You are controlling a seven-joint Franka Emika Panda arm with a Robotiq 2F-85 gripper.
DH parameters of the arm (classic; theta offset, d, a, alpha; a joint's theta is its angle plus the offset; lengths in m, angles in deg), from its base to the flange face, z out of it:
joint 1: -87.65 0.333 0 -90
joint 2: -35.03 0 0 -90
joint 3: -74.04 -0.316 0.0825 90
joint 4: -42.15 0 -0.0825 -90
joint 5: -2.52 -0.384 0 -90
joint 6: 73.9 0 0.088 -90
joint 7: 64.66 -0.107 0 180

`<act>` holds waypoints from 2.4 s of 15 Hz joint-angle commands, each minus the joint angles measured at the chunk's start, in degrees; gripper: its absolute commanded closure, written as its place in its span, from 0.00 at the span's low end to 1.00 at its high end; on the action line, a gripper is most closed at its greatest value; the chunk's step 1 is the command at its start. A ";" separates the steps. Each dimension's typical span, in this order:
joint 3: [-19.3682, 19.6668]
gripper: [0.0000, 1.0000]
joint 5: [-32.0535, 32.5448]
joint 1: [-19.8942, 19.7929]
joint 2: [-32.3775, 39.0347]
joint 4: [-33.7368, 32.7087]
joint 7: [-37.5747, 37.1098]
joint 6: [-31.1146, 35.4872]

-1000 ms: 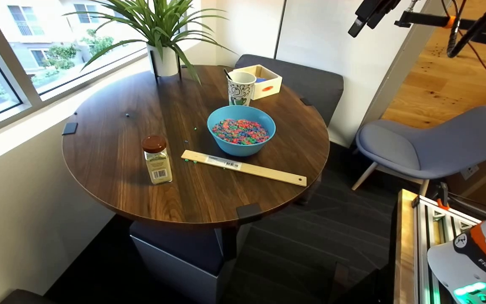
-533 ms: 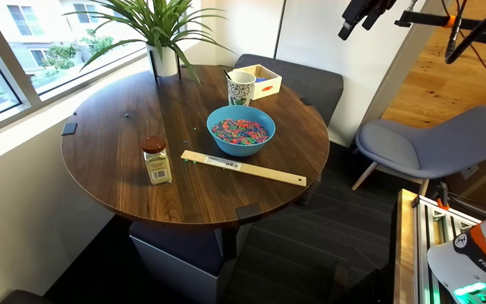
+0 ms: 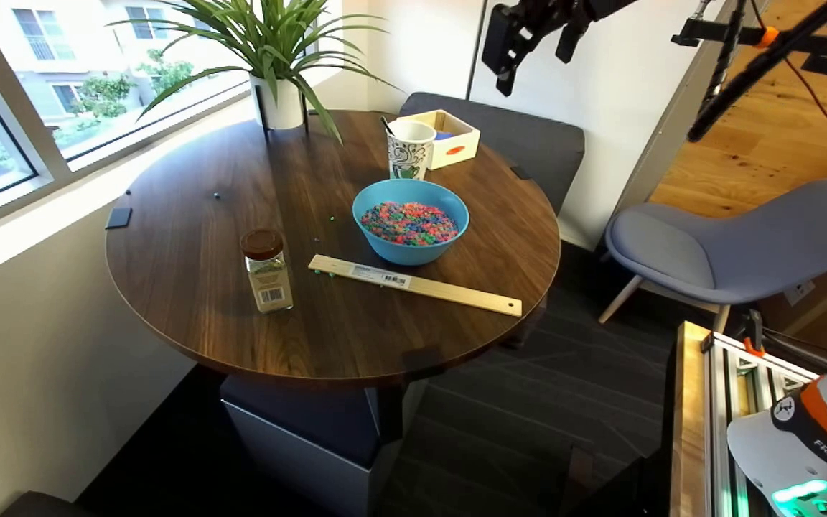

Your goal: Use the blue measuring spoon to place cereal from the blue bowl into the box.

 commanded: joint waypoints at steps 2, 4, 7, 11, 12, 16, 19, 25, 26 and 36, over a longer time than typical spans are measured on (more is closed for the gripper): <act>5.07 0.00 -0.14 5.23 5.93 -5.97 -0.69 -2.35; 6.10 0.00 -0.38 5.82 9.31 -9.21 -0.54 -2.88; 6.27 0.00 -0.44 6.10 10.13 -10.49 -0.50 -3.36; 8.00 0.00 2.43 9.62 21.12 -20.60 -9.67 1.58; 9.01 0.00 3.53 10.68 23.57 -22.82 -10.29 3.60; 15.03 0.00 8.91 15.13 34.47 -35.74 -6.79 0.72; 18.44 0.00 8.52 16.14 40.72 -44.28 -2.20 -3.78; 17.69 0.00 4.15 14.73 43.27 -47.92 3.64 -3.21; 17.69 0.00 3.83 14.78 43.80 -48.87 4.00 -3.40; 16.95 0.00 0.44 13.27 52.36 -58.99 10.44 -11.08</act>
